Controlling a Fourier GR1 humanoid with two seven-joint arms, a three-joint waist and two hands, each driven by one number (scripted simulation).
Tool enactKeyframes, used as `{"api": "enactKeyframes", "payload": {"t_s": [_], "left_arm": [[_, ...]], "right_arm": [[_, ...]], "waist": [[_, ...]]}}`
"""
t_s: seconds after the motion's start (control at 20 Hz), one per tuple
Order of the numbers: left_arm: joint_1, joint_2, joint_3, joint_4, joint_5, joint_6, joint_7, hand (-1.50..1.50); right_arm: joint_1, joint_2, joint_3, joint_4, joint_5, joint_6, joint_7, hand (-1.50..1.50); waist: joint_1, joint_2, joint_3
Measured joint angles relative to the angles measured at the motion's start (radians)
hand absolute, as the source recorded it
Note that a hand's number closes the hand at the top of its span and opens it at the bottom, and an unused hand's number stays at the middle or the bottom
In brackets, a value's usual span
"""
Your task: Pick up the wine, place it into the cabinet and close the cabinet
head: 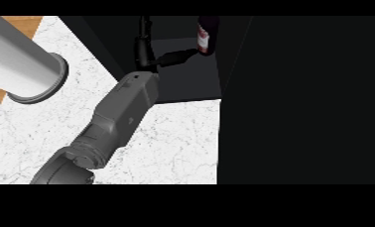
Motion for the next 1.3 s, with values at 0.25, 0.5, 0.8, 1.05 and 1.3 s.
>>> {"api": "enactKeyframes", "payload": {"t_s": [0.25, 0.5, 0.8, 1.05, 1.3], "left_arm": [[0.005, -0.001, -0.005, -0.003, -0.011, -0.04, -0.017, -1.5], [0.008, -0.001, -0.013, -0.004, -0.022, -0.087, -0.031, -1.5], [0.01, -0.001, -0.03, -0.002, -0.023, -0.135, -0.037, -1.5], [0.02, -0.001, -0.035, -0.01, 0.002, -0.169, -0.047, -1.5], [0.03, -0.003, -0.053, -0.028, 0.04, -0.213, -0.055, -1.5]], "right_arm": [[-0.016, 0.008, 0.018, 0.002, 0.002, -0.014, 0.01, -1.5], [0.009, 0.01, 0.026, -0.001, 0.003, -0.011, 0.002, -1.5], [-0.011, 0.021, 0.052, 0.003, 0.008, -0.027, 0.007, -1.5], [-0.018, 0.018, 0.056, 0.002, 0.014, -0.033, 0.01, -1.5], [-0.041, 0.011, 0.04, 0.002, 0.012, -0.045, 0.035, -1.5]], "waist": [[0.002, 0.001, -0.001], [0.002, 0.0, -0.002], [0.004, -0.001, -0.002], [0.001, -0.004, -0.002], [0.002, -0.006, -0.003]]}}
